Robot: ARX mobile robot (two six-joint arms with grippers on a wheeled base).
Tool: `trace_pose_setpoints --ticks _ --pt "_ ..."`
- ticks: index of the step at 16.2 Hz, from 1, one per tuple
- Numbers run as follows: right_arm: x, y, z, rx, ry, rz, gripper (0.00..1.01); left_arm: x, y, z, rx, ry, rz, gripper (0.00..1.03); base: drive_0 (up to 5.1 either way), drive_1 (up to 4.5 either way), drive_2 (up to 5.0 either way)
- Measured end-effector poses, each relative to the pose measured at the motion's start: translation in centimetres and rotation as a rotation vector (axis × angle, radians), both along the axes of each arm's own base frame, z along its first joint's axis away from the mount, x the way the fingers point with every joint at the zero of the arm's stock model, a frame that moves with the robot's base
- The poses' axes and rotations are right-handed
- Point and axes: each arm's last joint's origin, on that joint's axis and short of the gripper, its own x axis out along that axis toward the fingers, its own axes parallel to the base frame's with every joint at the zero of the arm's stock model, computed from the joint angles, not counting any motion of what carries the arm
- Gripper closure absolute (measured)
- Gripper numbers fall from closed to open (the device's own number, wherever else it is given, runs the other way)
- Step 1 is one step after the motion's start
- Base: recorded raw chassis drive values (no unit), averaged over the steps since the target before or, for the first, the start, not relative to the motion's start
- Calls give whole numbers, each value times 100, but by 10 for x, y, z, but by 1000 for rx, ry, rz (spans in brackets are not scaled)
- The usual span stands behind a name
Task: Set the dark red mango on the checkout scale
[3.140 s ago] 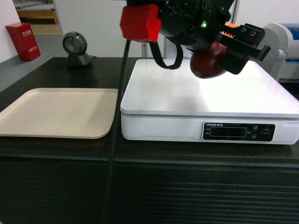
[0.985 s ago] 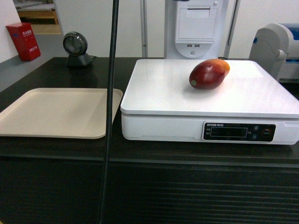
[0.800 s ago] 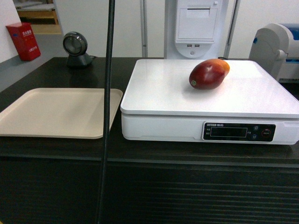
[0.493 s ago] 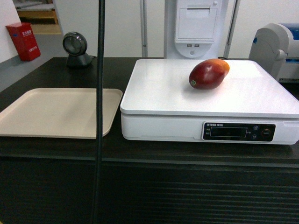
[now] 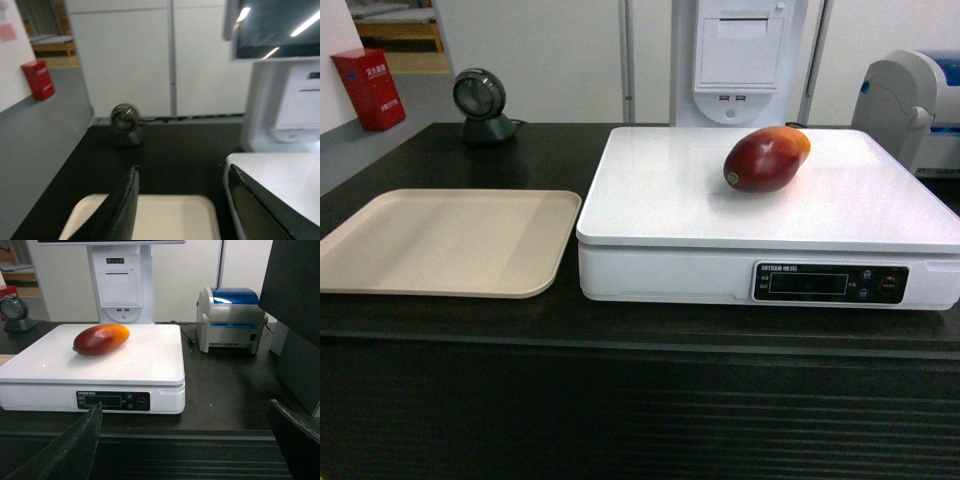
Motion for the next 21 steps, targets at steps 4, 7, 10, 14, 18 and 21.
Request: trace_pose_setpoints --ticks 4,7,10,14,18,21 --pt "0 0 0 0 0 0 3 -105 77 -47 -19 9 8 101 0 0 0" --pt "0 0 0 0 0 0 3 -123 76 -76 -18 61 -11 101 0 0 0" --pt "0 0 0 0 0 0 3 -139 76 -84 -18 34 -11 101 0 0 0" --pt "0 0 0 0 0 0 3 -154 76 -96 -18 39 -11 101 0 0 0" --pt "0 0 0 0 0 0 3 -165 76 -104 -18 44 -12 101 0 0 0" --pt "0 0 0 0 0 0 3 -171 76 -112 -18 43 -12 101 0 0 0"
